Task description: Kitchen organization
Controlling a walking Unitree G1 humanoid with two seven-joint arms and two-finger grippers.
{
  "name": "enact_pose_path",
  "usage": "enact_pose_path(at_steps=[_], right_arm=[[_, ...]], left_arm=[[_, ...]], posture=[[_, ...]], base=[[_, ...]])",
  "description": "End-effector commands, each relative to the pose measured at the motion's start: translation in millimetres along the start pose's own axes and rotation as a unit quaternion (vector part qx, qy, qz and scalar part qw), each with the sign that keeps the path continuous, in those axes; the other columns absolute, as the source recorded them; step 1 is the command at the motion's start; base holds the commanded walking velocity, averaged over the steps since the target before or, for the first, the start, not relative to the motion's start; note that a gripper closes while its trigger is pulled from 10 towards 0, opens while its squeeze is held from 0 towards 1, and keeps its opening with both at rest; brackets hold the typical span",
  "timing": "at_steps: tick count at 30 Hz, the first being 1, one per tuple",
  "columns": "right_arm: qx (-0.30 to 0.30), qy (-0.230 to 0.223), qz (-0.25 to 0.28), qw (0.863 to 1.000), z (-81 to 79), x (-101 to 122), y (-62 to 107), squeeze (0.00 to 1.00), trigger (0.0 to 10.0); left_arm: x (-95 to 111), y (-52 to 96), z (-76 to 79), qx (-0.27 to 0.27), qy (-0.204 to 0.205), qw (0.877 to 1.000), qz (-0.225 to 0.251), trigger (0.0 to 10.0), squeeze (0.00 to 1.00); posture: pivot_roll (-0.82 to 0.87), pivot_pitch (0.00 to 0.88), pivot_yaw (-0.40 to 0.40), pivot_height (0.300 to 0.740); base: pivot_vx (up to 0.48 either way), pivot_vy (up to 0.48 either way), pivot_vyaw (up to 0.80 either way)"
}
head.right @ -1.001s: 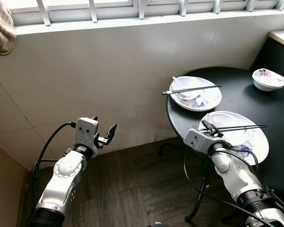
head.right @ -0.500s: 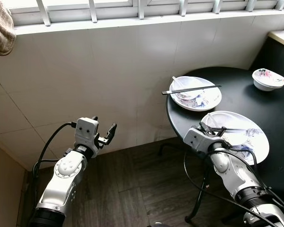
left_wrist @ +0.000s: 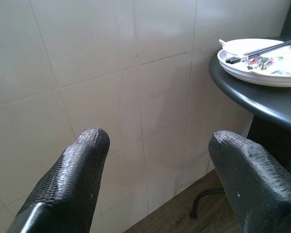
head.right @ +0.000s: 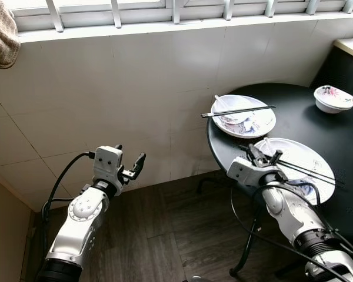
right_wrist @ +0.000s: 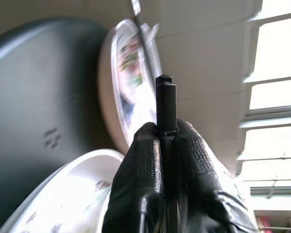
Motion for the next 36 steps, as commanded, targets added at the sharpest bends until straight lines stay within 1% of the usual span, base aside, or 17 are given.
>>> enact_pose_path(at_steps=[1,3,5,6,9,10,11,12,13,16,20,21,25,30,33,36], right_arm=[[-0.038,0.008,0.028,0.999,19.3,12.0,-3.8,0.0,0.0],[-0.058,0.003,0.043,0.997,27.1,18.5,-4.4,0.0,0.0],[-0.097,-0.013,0.072,0.993,43.5,32.5,-5.4,0.0,0.0],[-0.097,-0.013,0.072,0.993,43.5,32.5,-5.4,0.0,0.0],[-0.121,-0.017,0.113,0.986,55.4,53.5,-6.0,0.0,0.0],[-0.121,-0.017,0.113,0.986,55.4,53.5,-6.0,0.0,0.0],[-0.134,-0.011,0.13,0.982,60.3,63.5,-6.1,0.0,0.0],[-0.137,-0.012,0.144,0.98,61.7,71.6,-6.1,0.0,0.0],[-0.137,-0.012,0.144,0.98,61.7,71.6,-6.1,0.0,0.0],[-0.132,-0.021,0.182,0.974,60.8,93.0,-5.4,0.0,0.0],[-0.127,-0.022,0.214,0.968,57.7,112.6,-4.6,0.0,0.0],[-0.13,-0.015,0.225,0.966,57.6,118.1,-3.6,0.0,0.0],[-0.13,-0.019,0.235,0.963,53.9,125.5,-2.8,0.0,0.0],[-0.111,-0.042,0.244,0.962,42.9,131.5,-0.3,0.0,0.0],[-0.091,-0.07,0.242,0.963,36.0,130.4,1.1,0.0,0.0],[-0.086,-0.079,0.245,0.962,32.9,131.3,2.0,0.0,0.0]], left_arm=[[-1.5,0.3,-0.6,0.001,0.007,1.0,-0.002,10.0,0.0],[-1.4,0.2,-0.9,0.002,0.008,1.0,-0.002,10.0,0.0],[-0.8,-0.2,-1.4,0.002,0.008,1.0,-0.002,10.0,0.0],[-0.8,-0.2,-1.4,0.002,0.008,1.0,-0.002,10.0,0.0],[-0.5,-0.5,-1.6,0.003,0.009,1.0,-0.001,10.0,0.0],[-0.5,-0.5,-1.6,0.003,0.009,1.0,-0.001,10.0,0.0],[-0.3,-0.9,-1.6,0.003,0.009,1.0,-0.001,10.0,0.0],[-0.1,-1.0,-1.6,0.003,0.009,1.0,-0.001,10.0,0.0],[-0.1,-1.0,-1.6,0.003,0.009,1.0,-0.001,10.0,0.0],[0.4,-1.4,-1.7,0.004,0.009,1.0,-0.001,10.0,0.0],[1.0,-1.7,-1.9,0.007,0.01,1.0,0.0,10.0,0.0],[1.2,-1.7,-2.3,0.009,0.01,1.0,0.001,10.0,0.0],[1.5,-1.7,-2.8,0.011,0.011,1.0,0.001,10.0,0.0],[1.7,-1.5,-3.7,0.014,0.012,1.0,0.002,10.0,0.0],[4.6,0.7,-10.1,0.033,0.016,0.999,0.008,10.0,0.0],[3.6,0.8,-12.5,0.039,0.009,0.999,0.001,10.0,0.0]], posture=[[-0.06,0.0,-0.052,0.74],[-0.06,0.0,-0.052,0.74],[-0.06,0.0,-0.052,0.74],[-0.06,0.0,-0.052,0.74],[-0.06,0.0,-0.053,0.74],[-0.06,0.0,-0.053,0.74],[-0.05,0.0,-0.054,0.74],[-0.05,0.0,-0.055,0.74],[-0.05,0.0,-0.055,0.74],[-0.05,0.0,-0.057,0.74],[-0.04,0.0,-0.063,0.74],[-0.04,0.0,-0.063,0.74],[-0.04,0.0,-0.065,0.74],[-0.04,0.0,-0.065,0.74],[-0.04,0.0,-0.066,0.74],[-0.04,0.0,-0.066,0.74]], base=[[0.0,0.0,0.0],[0.0,0.0,0.0],[0.0,0.0,0.0],[0.0,0.0,0.0],[0.0,0.0,0.0],[0.0,0.0,0.0],[0.0,0.0,0.76],[0.0,0.0,0.79],[0.0,0.0,0.79],[0.0,0.0,0.79],[0.0,0.0,0.8],[0.0,0.0,0.8],[0.0,0.0,0.8],[0.0,0.0,0.8],[0.0,0.0,0.8],[0.0,0.0,0.8]])
Point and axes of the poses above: a point about 5 cm out from each wrist's last joint towards the gripper, its own y axis pointing back from the gripper into the wrist, its own x axis along the axis of the wrist's last joint, z = x × y, the point moved 5 cm from there along -y, pointing out of the wrist towards the gripper, and after that the axes turned 12 degrees about -y, right-handed, at the moved point
